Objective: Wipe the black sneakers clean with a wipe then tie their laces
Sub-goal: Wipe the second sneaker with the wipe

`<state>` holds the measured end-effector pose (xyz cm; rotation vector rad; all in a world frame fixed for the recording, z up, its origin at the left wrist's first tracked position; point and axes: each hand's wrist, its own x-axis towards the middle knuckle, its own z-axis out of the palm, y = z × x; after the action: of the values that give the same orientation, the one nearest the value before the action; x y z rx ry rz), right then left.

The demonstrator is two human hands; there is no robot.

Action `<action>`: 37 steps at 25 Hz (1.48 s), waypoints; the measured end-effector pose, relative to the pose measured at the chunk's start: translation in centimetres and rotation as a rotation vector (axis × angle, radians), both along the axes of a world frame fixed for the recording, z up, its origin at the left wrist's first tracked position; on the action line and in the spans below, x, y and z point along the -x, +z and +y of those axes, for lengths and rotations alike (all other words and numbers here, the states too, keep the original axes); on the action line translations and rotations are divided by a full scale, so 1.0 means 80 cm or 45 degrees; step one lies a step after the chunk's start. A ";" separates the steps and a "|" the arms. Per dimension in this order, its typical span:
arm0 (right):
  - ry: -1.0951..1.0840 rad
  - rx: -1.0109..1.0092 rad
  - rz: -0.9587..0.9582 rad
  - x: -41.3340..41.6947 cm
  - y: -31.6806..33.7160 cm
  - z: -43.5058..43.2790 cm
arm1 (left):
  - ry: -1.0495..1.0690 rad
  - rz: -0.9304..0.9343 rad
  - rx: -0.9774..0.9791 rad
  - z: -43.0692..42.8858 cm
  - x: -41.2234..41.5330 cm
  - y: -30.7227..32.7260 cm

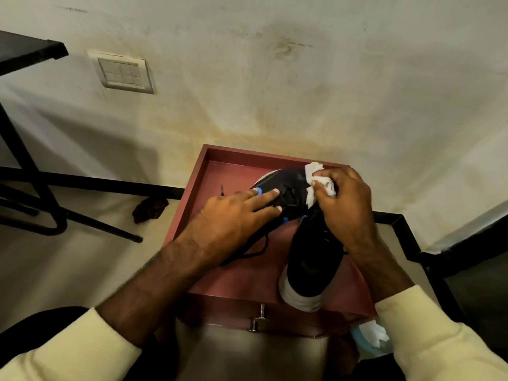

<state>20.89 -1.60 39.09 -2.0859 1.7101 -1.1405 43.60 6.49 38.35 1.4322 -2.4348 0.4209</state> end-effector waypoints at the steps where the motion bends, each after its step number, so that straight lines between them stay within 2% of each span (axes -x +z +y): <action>1: 0.027 -0.050 0.048 -0.003 -0.004 0.001 | -0.026 -0.032 0.022 0.001 0.007 -0.003; 4: 0.067 -0.139 0.133 -0.007 -0.013 0.000 | -0.084 -0.043 0.006 0.006 0.024 -0.021; 7: -0.053 -0.152 0.167 -0.007 -0.014 -0.005 | -0.089 -0.017 -0.082 0.014 0.028 -0.028; 8: -0.022 -0.130 0.142 -0.010 -0.014 -0.004 | -0.089 -0.001 -0.075 0.015 0.027 -0.026; 10: 0.206 -0.096 0.053 -0.019 -0.015 0.002 | -0.105 0.042 -0.037 0.014 0.024 -0.021; 13: 0.372 -0.116 0.231 -0.023 -0.017 0.006 | -0.106 0.055 0.029 0.014 0.020 -0.021; 18: -0.097 -0.011 0.156 -0.002 -0.003 -0.014 | -0.123 0.116 0.056 0.017 0.017 -0.012; 19: -0.065 -0.004 0.164 -0.005 -0.003 -0.012 | -0.121 0.124 0.023 0.017 0.016 -0.012; 23: 0.466 -0.101 0.284 -0.013 -0.016 -0.005 | -0.066 0.151 -0.090 0.017 0.012 -0.007; 24: 0.459 -0.091 0.302 -0.009 -0.013 -0.011 | -0.032 0.170 -0.138 0.019 0.012 -0.002; 27: 0.198 -0.002 0.250 0.006 -0.004 -0.021 | 0.061 0.249 -0.230 0.019 0.005 0.004; 29: 0.307 -0.015 0.286 0.000 -0.007 -0.010 | 0.083 0.315 -0.230 0.016 -0.001 0.007; 32: 0.527 -0.263 0.428 -0.004 -0.007 0.000 | 0.126 0.343 -0.273 0.011 -0.012 0.005; 35: 0.316 -0.392 0.504 0.014 0.002 -0.008 | 0.140 0.348 -0.272 0.012 -0.014 0.003; 37: 0.132 -0.241 0.404 0.018 0.002 -0.012 | 0.126 0.355 -0.269 0.012 -0.009 0.007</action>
<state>19.45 -2.56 39.27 -2.2955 1.7350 -0.6166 44.32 7.44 38.90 1.5816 -2.2424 -0.0197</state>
